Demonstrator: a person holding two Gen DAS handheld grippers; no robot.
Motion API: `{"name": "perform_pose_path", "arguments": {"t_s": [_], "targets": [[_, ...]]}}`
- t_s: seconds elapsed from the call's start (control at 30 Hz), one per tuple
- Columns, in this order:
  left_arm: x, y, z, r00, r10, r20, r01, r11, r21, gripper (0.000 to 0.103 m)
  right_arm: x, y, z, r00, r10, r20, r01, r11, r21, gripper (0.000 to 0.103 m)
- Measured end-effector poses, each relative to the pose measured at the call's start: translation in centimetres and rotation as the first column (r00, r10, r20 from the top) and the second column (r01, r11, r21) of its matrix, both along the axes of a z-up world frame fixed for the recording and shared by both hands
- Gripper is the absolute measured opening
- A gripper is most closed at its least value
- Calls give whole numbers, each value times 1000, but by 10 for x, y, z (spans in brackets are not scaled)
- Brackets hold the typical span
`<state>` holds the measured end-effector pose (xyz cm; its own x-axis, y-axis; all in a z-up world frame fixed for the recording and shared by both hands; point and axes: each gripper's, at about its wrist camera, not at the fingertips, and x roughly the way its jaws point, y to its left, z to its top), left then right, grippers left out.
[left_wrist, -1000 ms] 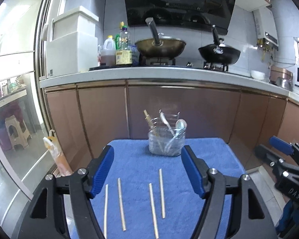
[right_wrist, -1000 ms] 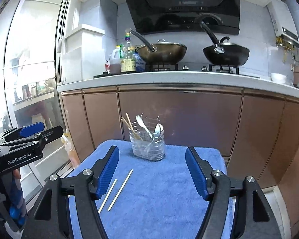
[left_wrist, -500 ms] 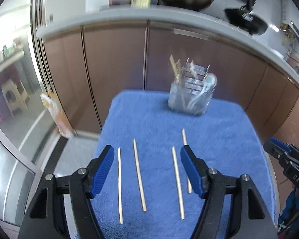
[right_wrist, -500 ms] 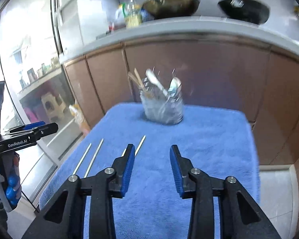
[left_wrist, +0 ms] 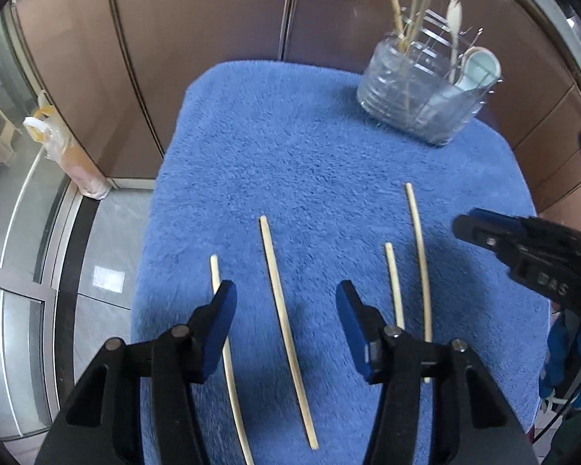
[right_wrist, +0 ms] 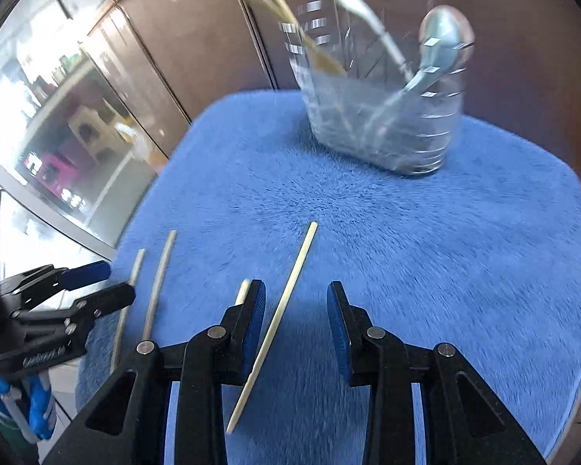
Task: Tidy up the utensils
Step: 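Grasp a chopstick with the right tool while the left tool grasps another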
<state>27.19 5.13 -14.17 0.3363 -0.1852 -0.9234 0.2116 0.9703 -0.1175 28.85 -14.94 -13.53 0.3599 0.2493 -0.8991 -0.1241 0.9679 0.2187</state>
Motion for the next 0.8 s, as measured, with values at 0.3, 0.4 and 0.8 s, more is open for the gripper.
{"name": "perform_pose_path", "arguments": {"t_s": [0.3,0.4,0.8], "targets": [[33,0,-26,995,-19,-94,21,1000,20,44,38,19,-41,992,-4,-127,-6,997,-77,26],[38,0,-34,992,-16,-124,18,1000,11,36,42,24,-46,991,8,-134,-21,995,-96,25],[47,-7,-42,989,24,-146,-14,998,65,14,52,59,-51,986,42,-160,-81,966,-245,15]]}}
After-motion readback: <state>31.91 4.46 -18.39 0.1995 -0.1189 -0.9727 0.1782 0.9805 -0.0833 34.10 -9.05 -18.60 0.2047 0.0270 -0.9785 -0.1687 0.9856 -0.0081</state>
